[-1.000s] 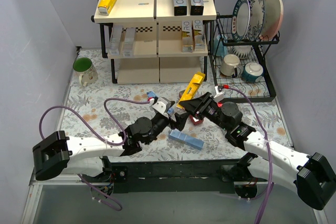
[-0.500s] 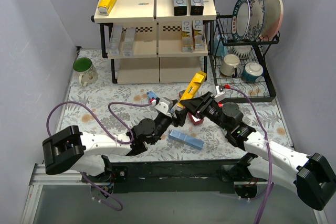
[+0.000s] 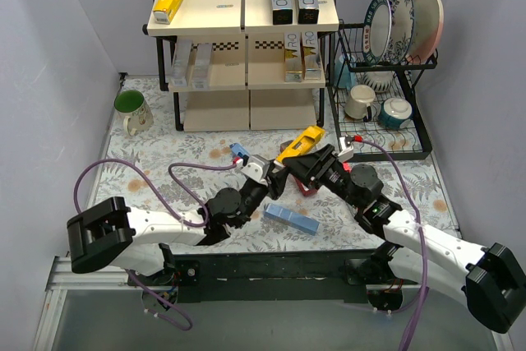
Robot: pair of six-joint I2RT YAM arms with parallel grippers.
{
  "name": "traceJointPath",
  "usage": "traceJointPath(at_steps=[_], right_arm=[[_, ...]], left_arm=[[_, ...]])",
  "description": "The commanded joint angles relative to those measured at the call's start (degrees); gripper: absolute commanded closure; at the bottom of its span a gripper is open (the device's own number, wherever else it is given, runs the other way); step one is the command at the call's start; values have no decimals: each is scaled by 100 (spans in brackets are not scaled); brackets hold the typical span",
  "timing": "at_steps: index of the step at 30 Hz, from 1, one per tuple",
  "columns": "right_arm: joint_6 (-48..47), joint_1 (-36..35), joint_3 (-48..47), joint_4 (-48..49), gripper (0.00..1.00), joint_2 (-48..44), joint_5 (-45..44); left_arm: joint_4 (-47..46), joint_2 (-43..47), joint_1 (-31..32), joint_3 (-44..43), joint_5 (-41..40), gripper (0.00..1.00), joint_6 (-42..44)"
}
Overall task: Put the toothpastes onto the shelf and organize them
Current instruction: Pick up the toothpaste from the center of the board.
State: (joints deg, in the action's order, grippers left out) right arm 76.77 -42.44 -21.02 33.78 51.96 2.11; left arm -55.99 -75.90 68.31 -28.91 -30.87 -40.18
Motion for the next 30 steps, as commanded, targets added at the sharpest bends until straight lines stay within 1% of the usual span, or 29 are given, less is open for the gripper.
traceJointPath(at_steps=[1,4,5,7,12,14,15,16,18,20,21,23,24,25,28,30], right_arm=[[-215,-2,54,279,24,-257,-185],[-478,-2,-42,121,18,-318,-185],[-575,-2,-60,50,17,-353,-185],[-838,-2,-87,-248,16,-467,-272],[-1532,7,-131,-995,16,-880,-772],[-2033,7,-271,-1460,15,-1109,-1019],[-2217,7,-341,-1610,15,-1240,-1098],[-2576,7,-403,-1959,15,-1311,-1273],[-2947,7,-570,-2251,15,-1530,-1502],[-3404,7,-684,-2551,15,-1654,-1845],[-3536,7,-719,-2656,15,-1768,-2037],[-3923,16,-798,-2920,14,-1865,-2214],[-4020,16,-877,-3008,13,-1926,-2371],[-4239,7,-921,-3192,13,-1953,-2434],[-4556,7,-1053,-3316,13,-1988,-2575],[-4803,16,-1167,-3369,13,-1953,-2610]], left_arm=[[-27,347,-29,113,-287,71,63],[219,505,-37,113,-471,73,63],[263,549,-37,139,-498,74,46],[395,733,-29,192,-621,76,54],[773,1322,-37,192,-894,76,90],[1062,1655,-37,70,-929,76,204],[1446,1762,-37,-26,-938,76,221],[1668,1858,-29,-236,-947,76,256],[2264,2219,-37,-440,-982,77,178],[2503,2543,-37,-720,-1026,78,125],[2940,2623,-37,-861,-974,78,99],[3251,2799,-46,-1264,-938,78,203],[3513,2843,-46,-1406,-903,78,265],[3629,2870,-46,-1529,-894,78,309],[3928,2888,-55,-1977,-903,78,511],[4252,2696,-99,-2530,-842,79,617]])
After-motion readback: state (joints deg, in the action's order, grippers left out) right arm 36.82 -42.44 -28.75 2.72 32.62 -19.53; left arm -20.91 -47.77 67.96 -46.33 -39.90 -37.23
